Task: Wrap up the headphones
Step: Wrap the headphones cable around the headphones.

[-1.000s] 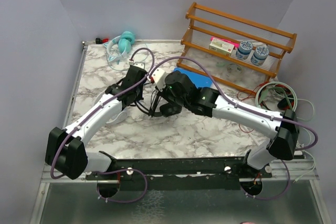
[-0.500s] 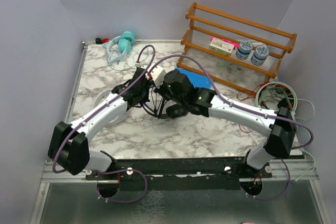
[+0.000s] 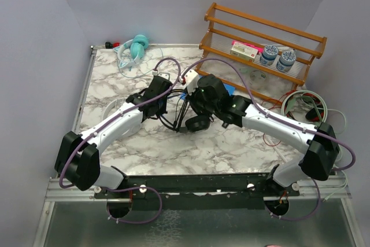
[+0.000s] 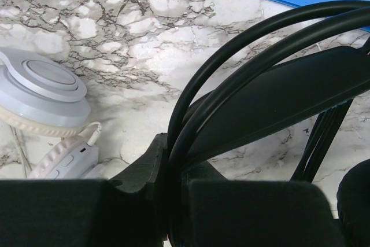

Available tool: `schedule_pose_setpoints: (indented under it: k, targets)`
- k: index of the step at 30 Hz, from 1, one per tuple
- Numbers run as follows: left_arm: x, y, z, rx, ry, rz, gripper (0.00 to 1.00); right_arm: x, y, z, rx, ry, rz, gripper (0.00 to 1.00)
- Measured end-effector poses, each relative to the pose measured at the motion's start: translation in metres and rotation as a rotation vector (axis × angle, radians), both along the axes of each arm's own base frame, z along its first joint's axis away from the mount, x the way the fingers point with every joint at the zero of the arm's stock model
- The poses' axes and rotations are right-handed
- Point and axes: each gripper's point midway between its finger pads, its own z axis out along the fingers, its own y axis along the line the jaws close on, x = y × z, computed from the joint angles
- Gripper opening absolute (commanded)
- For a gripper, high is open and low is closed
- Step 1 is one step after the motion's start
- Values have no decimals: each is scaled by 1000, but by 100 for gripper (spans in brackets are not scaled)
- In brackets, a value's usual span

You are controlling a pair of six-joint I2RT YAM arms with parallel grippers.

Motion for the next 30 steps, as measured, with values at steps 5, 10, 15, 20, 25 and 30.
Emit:
schedule_pose_setpoints:
  k: [5, 10, 15, 20, 25, 30]
  targets:
    - [0, -3, -3, -2, 8, -6, 0, -5, 13, 6, 31, -5, 95, 1]
    - [3, -8, -7, -3, 18, -12, 0, -15, 27, 23, 26, -32, 234, 1]
    - [5, -16, -2, -36, 17, -27, 0, -15, 37, 32, 41, -103, 317, 0]
    - [-5, -22, -6, -32, 50, -81, 0, -19, 41, 20, 110, -188, 367, 1]
    - [-10, -29, -5, -55, 63, -115, 0, -21, 55, 31, 181, -239, 420, 1]
    - [-14, -30, 1, -70, 62, -135, 0, -13, 55, 25, 244, -256, 426, 1]
